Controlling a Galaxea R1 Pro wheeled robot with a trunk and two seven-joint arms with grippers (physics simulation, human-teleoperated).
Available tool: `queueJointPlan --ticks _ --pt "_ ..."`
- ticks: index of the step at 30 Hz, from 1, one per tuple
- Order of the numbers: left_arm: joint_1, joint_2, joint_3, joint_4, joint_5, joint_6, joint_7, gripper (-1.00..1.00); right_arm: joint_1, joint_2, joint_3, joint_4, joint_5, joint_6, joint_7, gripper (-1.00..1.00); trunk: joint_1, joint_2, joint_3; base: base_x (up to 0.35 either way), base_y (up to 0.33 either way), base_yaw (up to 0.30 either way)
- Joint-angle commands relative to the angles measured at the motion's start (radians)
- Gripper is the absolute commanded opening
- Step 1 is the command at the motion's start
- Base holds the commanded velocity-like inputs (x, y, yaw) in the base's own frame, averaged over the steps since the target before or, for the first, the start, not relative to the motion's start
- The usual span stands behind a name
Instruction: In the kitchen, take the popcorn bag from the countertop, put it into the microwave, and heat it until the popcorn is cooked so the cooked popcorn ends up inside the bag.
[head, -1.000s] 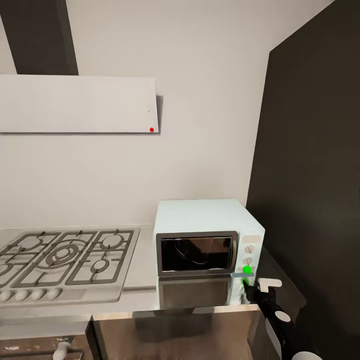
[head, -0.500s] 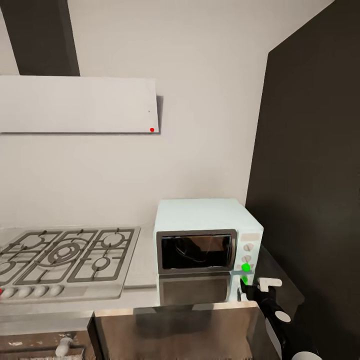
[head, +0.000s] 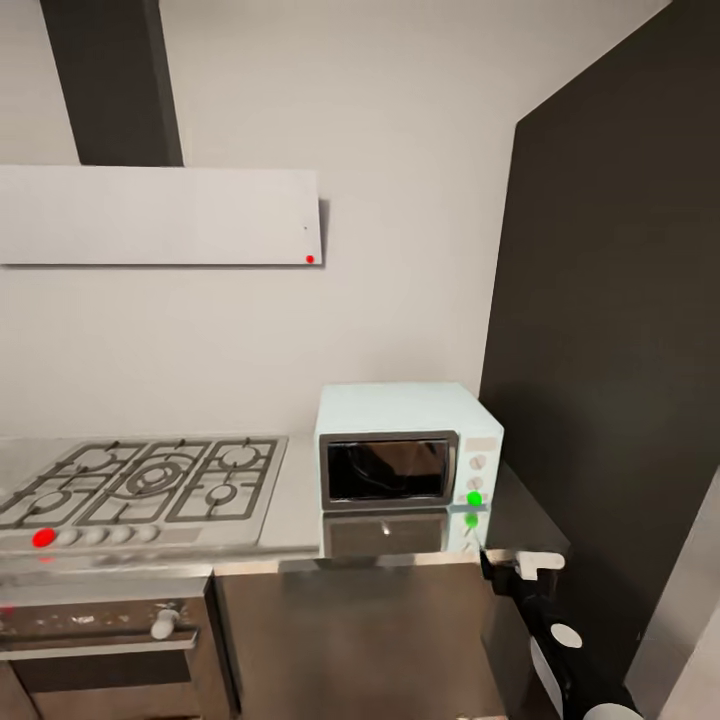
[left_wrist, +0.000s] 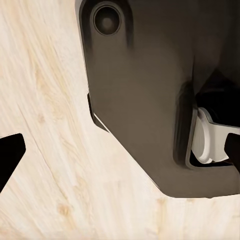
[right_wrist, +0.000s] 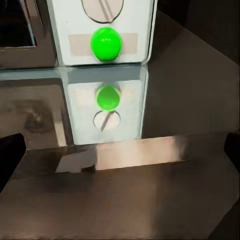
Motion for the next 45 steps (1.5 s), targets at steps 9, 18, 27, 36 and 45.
queueJointPlan --ticks 9,18,27,36,45 --pt "0.000 0.001 -0.008 -0.002 0.001 0.006 -0.004 1.00 -0.001 0.001 -0.008 0.025 0.006 -0.006 0.008 1.00 0.000 -0.001 0.000 -0.289 0.000 0.000" --pt "0.000 0.000 -0.008 -0.002 0.001 0.006 -0.004 1.00 -0.001 0.001 -0.008 0.026 0.006 -0.006 0.008 1.00 0.000 -0.001 0.000 -0.326 0.000 0.000" --pt "0.000 -0.009 -0.008 -0.004 0.003 -0.074 -0.004 1.00 -0.001 0.001 -0.007 0.029 0.009 -0.006 0.008 1.00 0.000 -0.001 0.000 -0.114 0.000 0.000" --pt "0.000 -0.009 -0.008 -0.004 0.003 -0.074 -0.004 1.00 -0.001 0.001 -0.007 0.141 0.010 -0.002 0.008 1.00 0.000 -0.001 0.000 0.000 0.109 0.000" --pt "0.000 -0.009 -0.008 -0.004 0.003 -0.076 -0.003 1.00 0.007 -0.059 -0.004 0.553 0.012 0.004 -0.054 1.00 0.000 -0.001 0.000 0.000 0.020 0.000"
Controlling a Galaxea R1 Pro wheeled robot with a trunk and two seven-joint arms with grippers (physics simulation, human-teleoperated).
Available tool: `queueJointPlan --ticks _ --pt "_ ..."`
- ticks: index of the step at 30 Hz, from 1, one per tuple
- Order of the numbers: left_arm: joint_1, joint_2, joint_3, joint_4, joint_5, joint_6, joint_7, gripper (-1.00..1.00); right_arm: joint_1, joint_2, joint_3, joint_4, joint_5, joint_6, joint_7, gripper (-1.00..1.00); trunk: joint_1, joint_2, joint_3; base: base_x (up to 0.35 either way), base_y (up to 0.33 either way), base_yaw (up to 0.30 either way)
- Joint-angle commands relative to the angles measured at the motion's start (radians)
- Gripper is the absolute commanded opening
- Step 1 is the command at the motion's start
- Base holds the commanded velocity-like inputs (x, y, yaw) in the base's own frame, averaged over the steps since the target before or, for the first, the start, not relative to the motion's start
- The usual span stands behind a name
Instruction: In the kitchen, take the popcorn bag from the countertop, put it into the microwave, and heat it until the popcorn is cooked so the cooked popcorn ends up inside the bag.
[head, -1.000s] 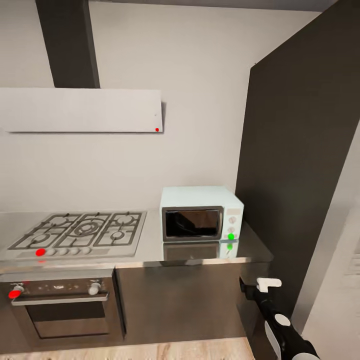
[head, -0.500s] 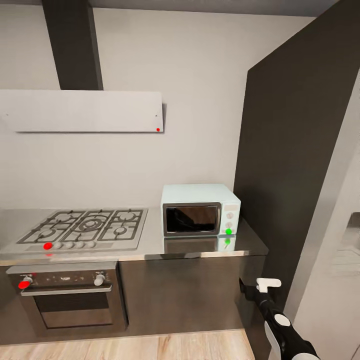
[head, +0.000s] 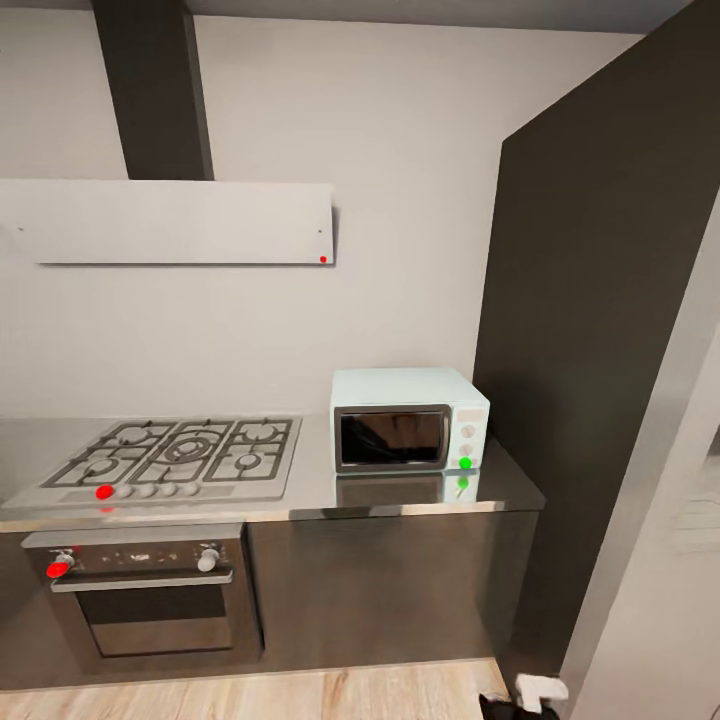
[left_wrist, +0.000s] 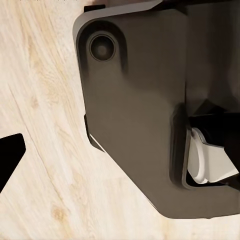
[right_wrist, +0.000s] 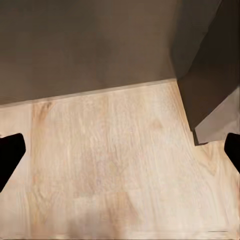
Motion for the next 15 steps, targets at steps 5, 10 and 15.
queueJointPlan --ticks 5,10,15 --pt "0.000 0.000 -0.008 -0.002 0.001 0.005 -0.002 1.00 0.101 -0.003 -0.005 0.028 0.006 0.020 -0.085 1.00 0.000 -0.001 0.000 0.000 0.000 0.000" --pt "0.000 0.000 -0.008 -0.002 0.001 0.005 -0.003 1.00 0.298 0.003 -0.005 0.029 0.006 0.065 -0.097 1.00 0.000 -0.001 0.000 0.000 0.000 0.000" --pt "0.000 0.000 -0.008 -0.002 0.001 0.007 -0.002 1.00 0.466 0.048 -0.005 0.031 0.007 0.076 -0.098 1.00 0.000 -0.001 0.000 0.000 0.000 0.000"
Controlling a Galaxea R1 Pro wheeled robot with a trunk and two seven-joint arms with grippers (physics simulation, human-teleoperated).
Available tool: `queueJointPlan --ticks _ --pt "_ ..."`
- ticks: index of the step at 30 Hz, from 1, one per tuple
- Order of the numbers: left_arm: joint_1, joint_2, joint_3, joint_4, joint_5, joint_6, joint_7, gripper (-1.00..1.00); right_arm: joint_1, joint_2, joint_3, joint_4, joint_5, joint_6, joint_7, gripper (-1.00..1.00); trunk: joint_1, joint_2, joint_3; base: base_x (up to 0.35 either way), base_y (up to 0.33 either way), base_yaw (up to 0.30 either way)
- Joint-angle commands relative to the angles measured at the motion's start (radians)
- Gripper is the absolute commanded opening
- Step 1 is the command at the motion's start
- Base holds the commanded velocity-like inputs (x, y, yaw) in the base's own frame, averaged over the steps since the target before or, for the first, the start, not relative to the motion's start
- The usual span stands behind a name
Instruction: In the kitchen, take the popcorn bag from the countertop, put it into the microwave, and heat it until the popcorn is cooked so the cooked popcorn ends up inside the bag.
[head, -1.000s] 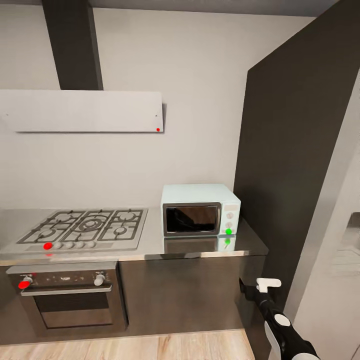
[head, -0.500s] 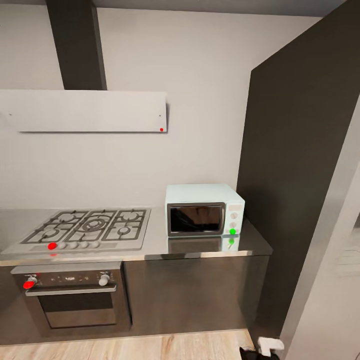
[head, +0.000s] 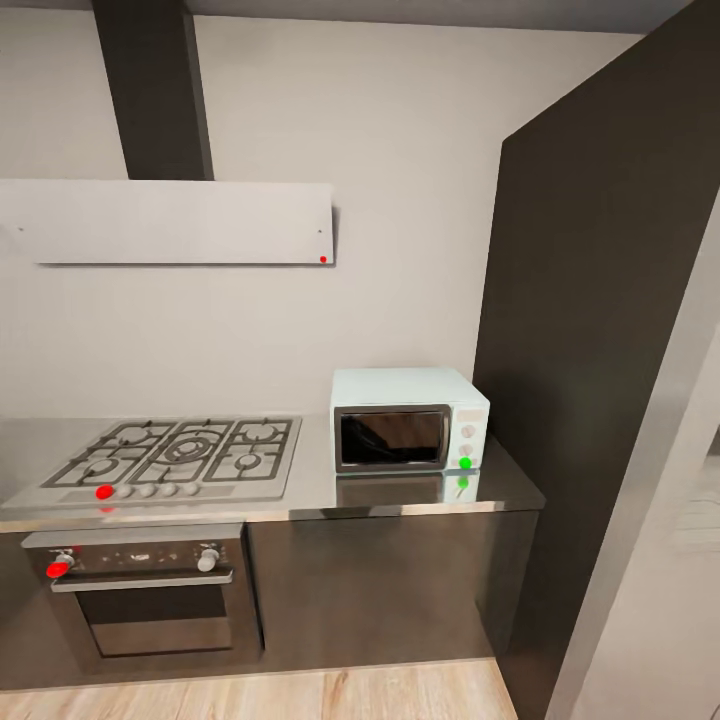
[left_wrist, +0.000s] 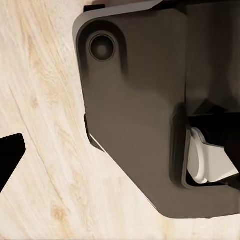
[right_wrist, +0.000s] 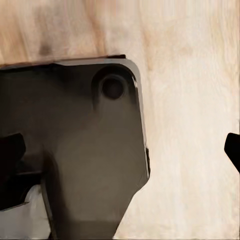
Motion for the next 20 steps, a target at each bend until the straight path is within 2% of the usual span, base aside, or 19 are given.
queueJointPlan --ticks 1,3,9,20 --pt "0.000 0.000 -0.008 -0.002 0.001 0.005 -0.003 1.00 0.013 0.006 -0.008 0.005 0.009 -0.004 -0.002 1.00 0.000 -0.001 0.000 0.000 0.000 0.000" --pt "0.000 -0.001 -0.008 -0.002 0.001 0.007 -0.003 1.00 0.031 0.015 -0.012 0.003 0.010 -0.004 -0.001 1.00 0.000 -0.001 0.000 0.000 0.000 0.000" --pt "0.000 -0.001 -0.010 -0.002 0.000 0.008 -0.004 1.00 0.038 0.017 -0.018 -0.058 0.009 -0.046 -0.001 1.00 0.000 -0.001 0.000 0.000 0.000 0.000" --pt "0.000 -0.001 -0.010 -0.003 0.000 0.007 -0.004 1.00 0.038 0.017 -0.018 -0.062 0.008 -0.049 -0.001 1.00 0.000 -0.001 0.000 0.000 0.000 0.000"
